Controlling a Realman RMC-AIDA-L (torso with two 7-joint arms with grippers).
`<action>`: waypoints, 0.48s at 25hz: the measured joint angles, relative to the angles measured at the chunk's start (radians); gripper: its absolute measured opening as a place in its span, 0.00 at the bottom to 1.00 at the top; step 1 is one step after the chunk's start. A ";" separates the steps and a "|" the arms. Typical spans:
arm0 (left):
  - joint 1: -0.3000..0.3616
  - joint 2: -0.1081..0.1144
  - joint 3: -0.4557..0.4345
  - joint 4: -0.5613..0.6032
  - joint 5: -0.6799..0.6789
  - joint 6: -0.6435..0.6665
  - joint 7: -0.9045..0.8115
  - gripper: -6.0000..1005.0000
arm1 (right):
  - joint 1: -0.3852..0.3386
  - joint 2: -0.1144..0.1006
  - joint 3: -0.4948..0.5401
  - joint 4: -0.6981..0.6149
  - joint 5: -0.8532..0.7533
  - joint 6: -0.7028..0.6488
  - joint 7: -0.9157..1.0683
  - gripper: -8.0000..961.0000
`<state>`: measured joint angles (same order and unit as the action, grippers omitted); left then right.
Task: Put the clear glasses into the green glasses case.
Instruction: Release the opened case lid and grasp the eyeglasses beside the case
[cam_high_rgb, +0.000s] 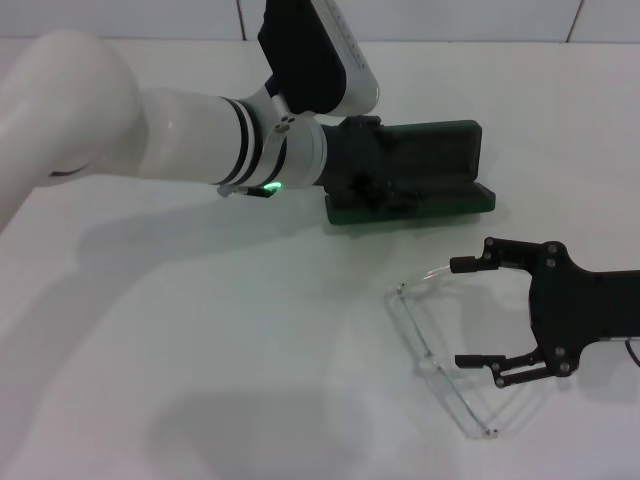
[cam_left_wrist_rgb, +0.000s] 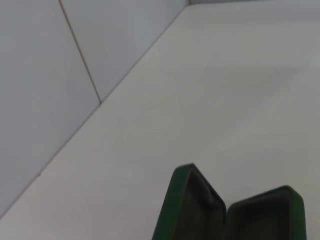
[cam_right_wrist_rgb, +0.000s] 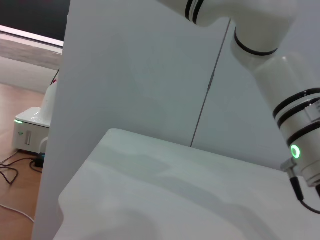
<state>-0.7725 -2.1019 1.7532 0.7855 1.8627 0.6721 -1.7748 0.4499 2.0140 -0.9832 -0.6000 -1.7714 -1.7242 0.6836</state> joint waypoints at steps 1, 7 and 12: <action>0.001 0.001 0.005 0.000 0.000 0.002 0.000 0.75 | 0.000 0.000 0.000 0.000 0.000 0.000 0.001 0.90; 0.013 0.004 0.023 -0.007 0.007 0.014 0.000 0.75 | -0.002 0.000 0.000 -0.002 0.003 -0.006 0.003 0.90; 0.023 0.006 0.025 -0.003 0.008 0.033 0.000 0.75 | 0.001 0.000 0.000 -0.002 0.003 -0.004 0.003 0.90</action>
<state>-0.7490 -2.0956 1.7779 0.7823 1.8705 0.7051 -1.7748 0.4513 2.0140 -0.9834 -0.6016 -1.7687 -1.7287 0.6867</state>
